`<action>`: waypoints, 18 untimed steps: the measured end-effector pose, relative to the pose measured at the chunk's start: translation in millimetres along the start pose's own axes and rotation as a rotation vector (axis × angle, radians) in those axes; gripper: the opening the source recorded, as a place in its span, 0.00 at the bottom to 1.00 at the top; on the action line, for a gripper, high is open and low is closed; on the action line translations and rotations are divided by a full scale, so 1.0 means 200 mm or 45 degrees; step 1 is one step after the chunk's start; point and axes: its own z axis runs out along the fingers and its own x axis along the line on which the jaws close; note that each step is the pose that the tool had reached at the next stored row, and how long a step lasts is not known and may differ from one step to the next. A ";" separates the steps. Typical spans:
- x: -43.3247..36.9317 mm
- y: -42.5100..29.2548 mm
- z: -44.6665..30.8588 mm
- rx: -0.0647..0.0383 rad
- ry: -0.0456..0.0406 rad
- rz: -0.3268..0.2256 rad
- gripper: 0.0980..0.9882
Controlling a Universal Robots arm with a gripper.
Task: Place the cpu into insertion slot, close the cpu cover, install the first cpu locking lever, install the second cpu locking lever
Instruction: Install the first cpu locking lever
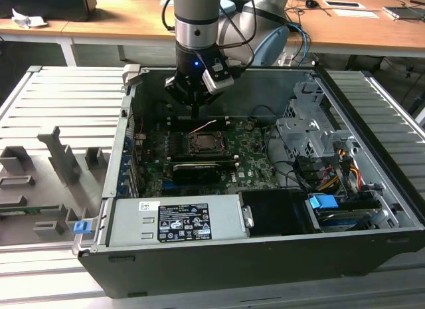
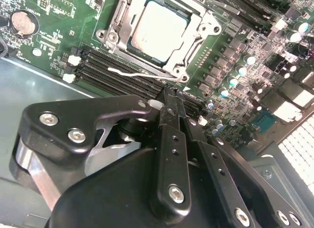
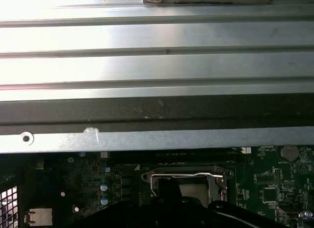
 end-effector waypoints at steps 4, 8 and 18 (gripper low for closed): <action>-0.022 0.000 0.012 0.000 0.000 -0.022 0.01; -0.027 0.001 0.032 0.000 -0.001 -0.069 0.01; -0.085 0.040 0.111 -0.001 0.001 -0.108 0.01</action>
